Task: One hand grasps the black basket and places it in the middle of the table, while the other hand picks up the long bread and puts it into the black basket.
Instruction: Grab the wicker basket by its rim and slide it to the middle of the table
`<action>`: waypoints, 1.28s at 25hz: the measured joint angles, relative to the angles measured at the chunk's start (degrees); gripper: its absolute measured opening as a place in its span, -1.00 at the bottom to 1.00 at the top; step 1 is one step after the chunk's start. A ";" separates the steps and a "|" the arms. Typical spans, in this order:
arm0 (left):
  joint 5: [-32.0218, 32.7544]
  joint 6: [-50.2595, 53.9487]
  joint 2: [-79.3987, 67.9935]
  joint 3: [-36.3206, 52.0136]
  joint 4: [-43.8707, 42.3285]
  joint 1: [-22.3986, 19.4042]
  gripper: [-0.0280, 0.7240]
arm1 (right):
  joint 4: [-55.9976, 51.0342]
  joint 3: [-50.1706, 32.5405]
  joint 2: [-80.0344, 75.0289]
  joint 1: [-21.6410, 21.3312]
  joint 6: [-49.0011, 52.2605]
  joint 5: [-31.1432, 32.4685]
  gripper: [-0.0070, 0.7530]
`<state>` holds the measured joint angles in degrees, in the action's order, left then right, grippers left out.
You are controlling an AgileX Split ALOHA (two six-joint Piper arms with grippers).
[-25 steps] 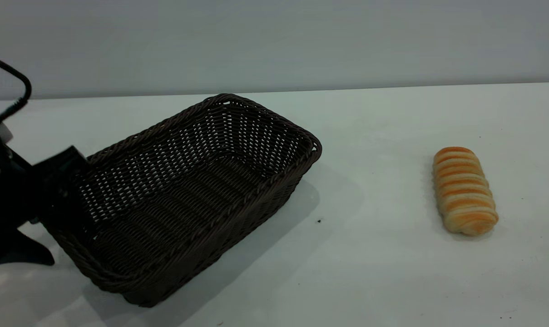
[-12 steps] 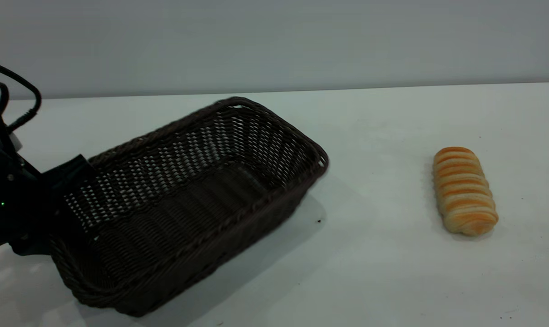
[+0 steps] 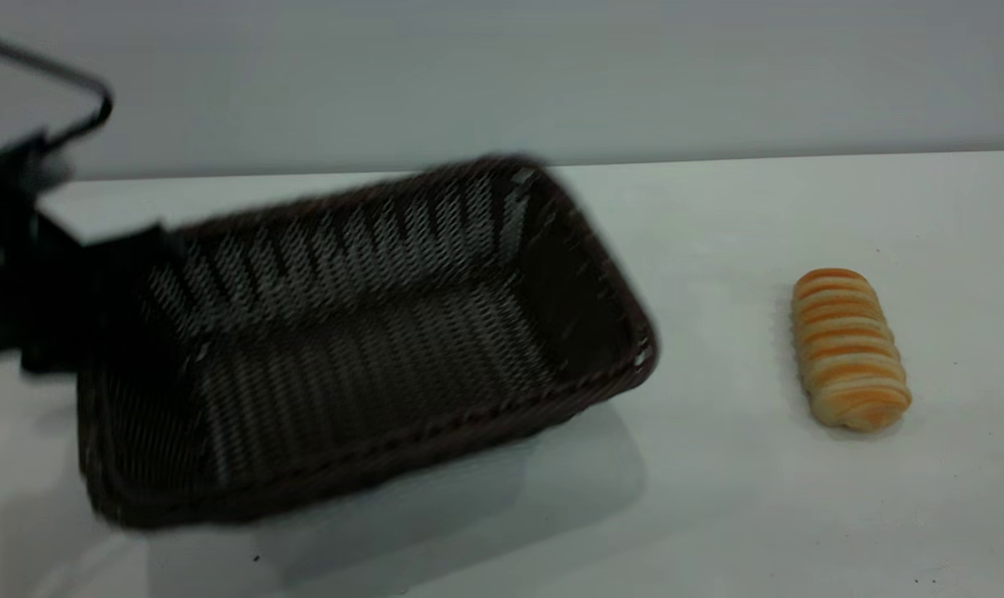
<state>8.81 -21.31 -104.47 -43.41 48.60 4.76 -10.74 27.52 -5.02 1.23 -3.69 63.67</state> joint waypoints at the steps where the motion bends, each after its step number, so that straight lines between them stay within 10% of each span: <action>1: 2.16 -1.64 0.55 -2.10 -0.05 0.00 -0.54 | 0.00 0.00 0.00 0.00 0.00 0.00 -0.35; 12: 13.86 0.48 -4.92 -13.08 -5.12 0.00 -0.54 | 0.00 0.00 0.00 0.00 0.00 -0.05 -0.35; 32: 14.18 6.40 -15.64 -14.77 -7.83 0.00 -0.54 | 0.00 0.00 0.00 0.00 0.00 -0.05 -0.35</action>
<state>22.99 -14.91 -120.11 -58.18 40.78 4.76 -10.74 27.52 -5.02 1.23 -3.69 63.62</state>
